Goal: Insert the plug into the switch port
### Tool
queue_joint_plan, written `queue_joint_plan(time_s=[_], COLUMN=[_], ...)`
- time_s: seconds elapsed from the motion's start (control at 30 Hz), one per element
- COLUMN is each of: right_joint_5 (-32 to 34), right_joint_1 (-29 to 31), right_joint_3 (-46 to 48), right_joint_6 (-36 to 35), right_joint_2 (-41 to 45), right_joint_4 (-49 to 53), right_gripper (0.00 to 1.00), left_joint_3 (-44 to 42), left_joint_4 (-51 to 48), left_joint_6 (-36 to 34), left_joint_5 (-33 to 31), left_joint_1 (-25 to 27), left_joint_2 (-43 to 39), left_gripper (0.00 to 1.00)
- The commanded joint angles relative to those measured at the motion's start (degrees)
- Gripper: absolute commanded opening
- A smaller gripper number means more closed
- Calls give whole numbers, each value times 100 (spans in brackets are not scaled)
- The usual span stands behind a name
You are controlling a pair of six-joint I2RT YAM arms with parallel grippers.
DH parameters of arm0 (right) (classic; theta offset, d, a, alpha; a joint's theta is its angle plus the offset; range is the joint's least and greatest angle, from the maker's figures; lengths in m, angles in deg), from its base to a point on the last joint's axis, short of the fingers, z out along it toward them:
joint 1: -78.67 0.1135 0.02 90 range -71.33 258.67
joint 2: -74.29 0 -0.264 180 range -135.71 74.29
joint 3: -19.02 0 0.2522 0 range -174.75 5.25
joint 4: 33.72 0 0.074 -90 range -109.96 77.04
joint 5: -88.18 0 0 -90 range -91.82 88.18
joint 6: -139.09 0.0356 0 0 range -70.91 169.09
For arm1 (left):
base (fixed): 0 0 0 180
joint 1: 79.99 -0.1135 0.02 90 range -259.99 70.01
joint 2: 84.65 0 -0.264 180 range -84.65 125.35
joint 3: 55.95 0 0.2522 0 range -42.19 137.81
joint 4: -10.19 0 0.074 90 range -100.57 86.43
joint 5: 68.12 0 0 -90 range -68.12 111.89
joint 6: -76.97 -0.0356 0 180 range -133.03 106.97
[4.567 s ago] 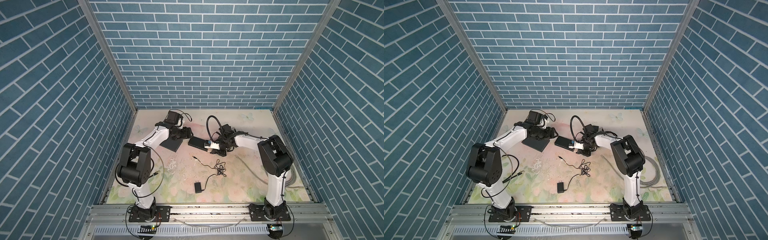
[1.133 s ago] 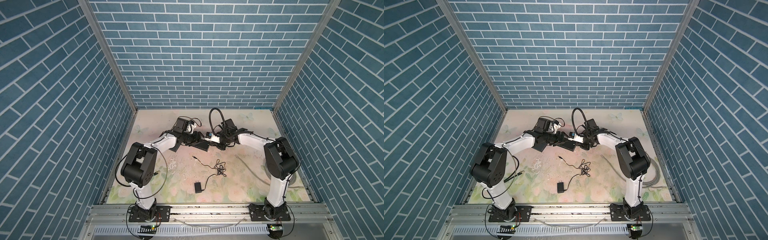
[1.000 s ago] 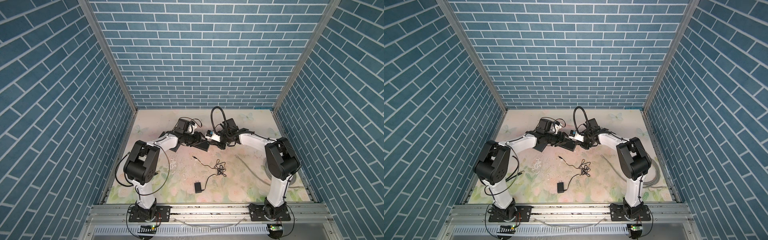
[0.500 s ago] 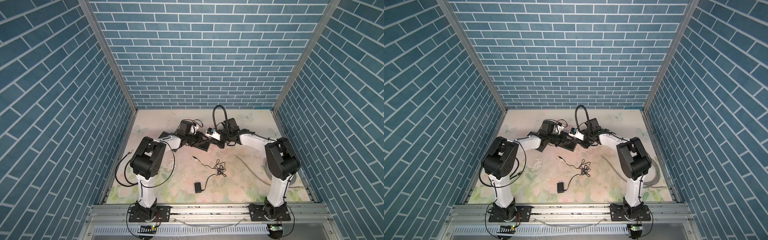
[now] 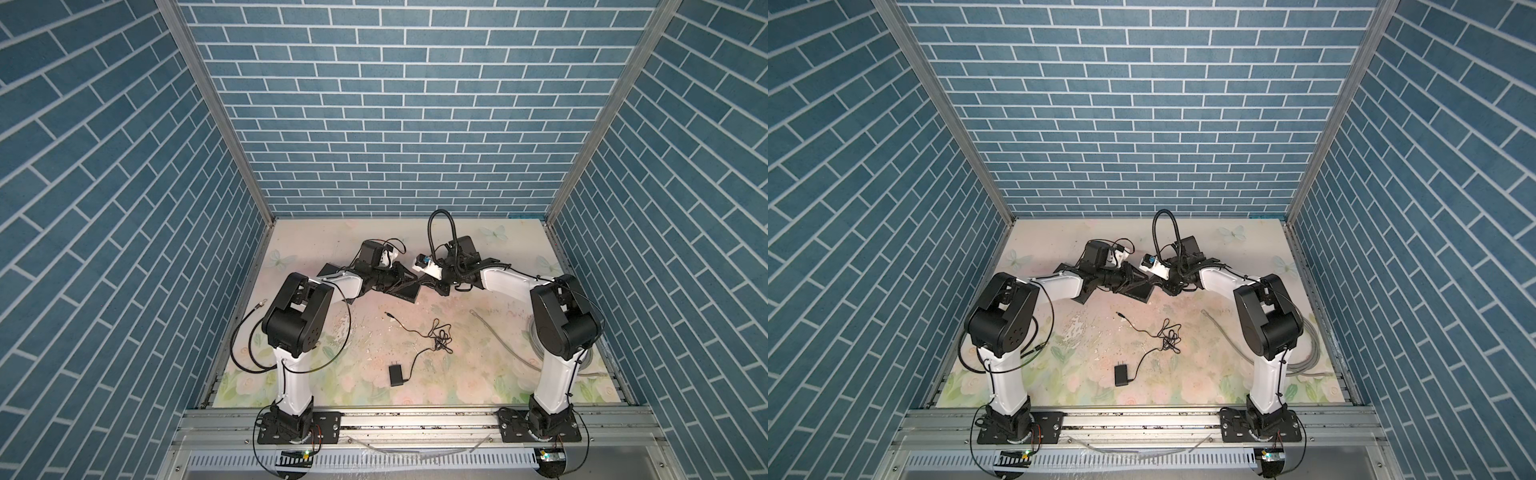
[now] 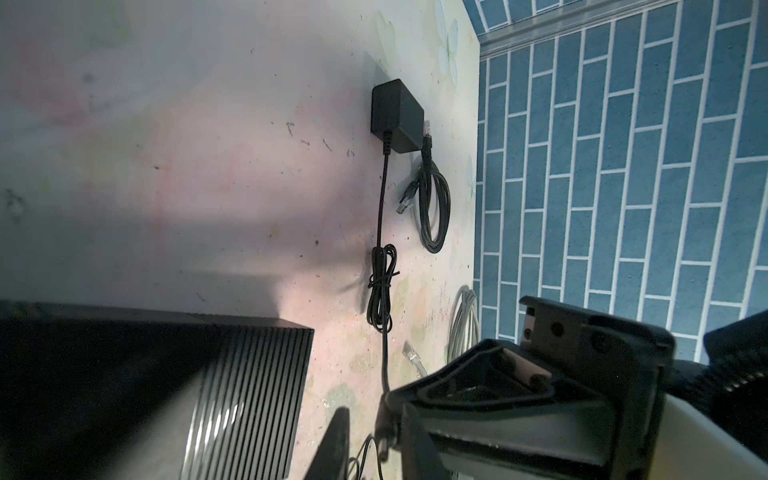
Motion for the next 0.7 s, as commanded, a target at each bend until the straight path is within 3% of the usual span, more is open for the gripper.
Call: queue_joint_plan(time_s=[0.0,0.2,0.67], right_joint_5=[-210,-250,-165], right_joint_1=[-40,-31,-10], right_joint_3=[135,82,108], right_joint_6=[153,173,237], right_joint_2=[-48,-81,-136], right_joint_4=[-123,-101,-157], right_gripper=[0,0,0], left_joint_3=[-72,-39,-2], left_joint_4=[131,147,150], left_joint_6=[-12,1,27], left_joint_5=[73,97,100], left_joint_1=[33,33,31], left_joint_2=[-64,-41,17], left_gripper=[22,20,5])
